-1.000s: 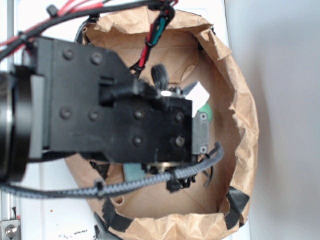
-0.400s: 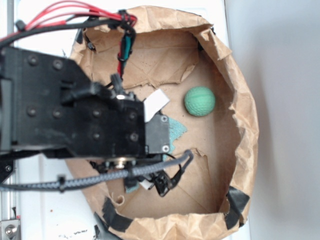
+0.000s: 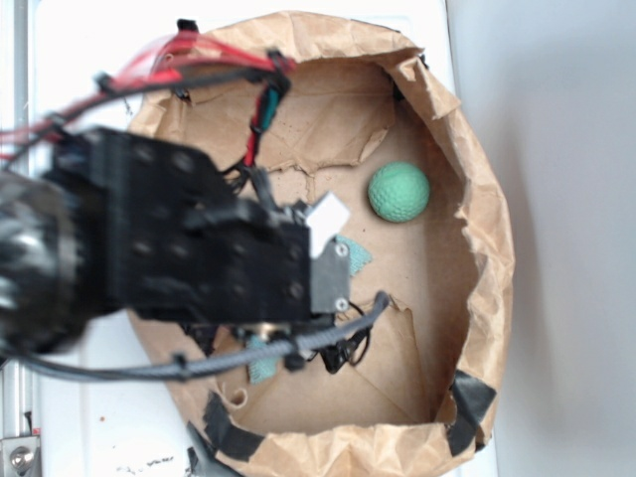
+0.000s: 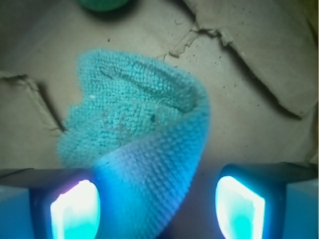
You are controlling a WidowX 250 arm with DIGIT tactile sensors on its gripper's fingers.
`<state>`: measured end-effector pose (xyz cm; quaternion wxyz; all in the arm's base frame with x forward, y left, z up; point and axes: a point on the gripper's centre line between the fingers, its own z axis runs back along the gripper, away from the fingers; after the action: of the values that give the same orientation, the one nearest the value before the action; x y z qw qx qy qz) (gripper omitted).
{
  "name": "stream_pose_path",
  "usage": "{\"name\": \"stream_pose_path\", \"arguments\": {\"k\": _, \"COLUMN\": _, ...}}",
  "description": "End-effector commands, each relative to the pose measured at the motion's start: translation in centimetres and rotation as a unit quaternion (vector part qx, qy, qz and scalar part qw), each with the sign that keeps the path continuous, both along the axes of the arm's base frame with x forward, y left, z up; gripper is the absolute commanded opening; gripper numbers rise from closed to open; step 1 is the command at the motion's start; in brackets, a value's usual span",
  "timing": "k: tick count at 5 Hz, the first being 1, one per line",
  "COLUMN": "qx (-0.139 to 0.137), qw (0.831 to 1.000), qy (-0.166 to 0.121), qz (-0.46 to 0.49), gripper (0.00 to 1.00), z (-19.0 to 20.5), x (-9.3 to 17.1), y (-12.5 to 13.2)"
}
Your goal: Grab the blue cloth.
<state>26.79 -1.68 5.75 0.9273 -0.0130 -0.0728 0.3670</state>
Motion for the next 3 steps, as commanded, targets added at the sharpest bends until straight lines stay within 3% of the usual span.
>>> {"name": "stream_pose_path", "arguments": {"k": 1, "qx": 0.007, "qw": 1.000, "qy": -0.026, "qz": 0.001, "gripper": 0.00, "z": 0.6, "x": 0.1, "y": -0.3}}
{"name": "stream_pose_path", "arguments": {"k": 3, "qx": -0.018, "qw": 0.999, "qy": -0.027, "qz": 0.017, "gripper": 0.00, "z": 3.2, "x": -0.2, "y": 0.4}}
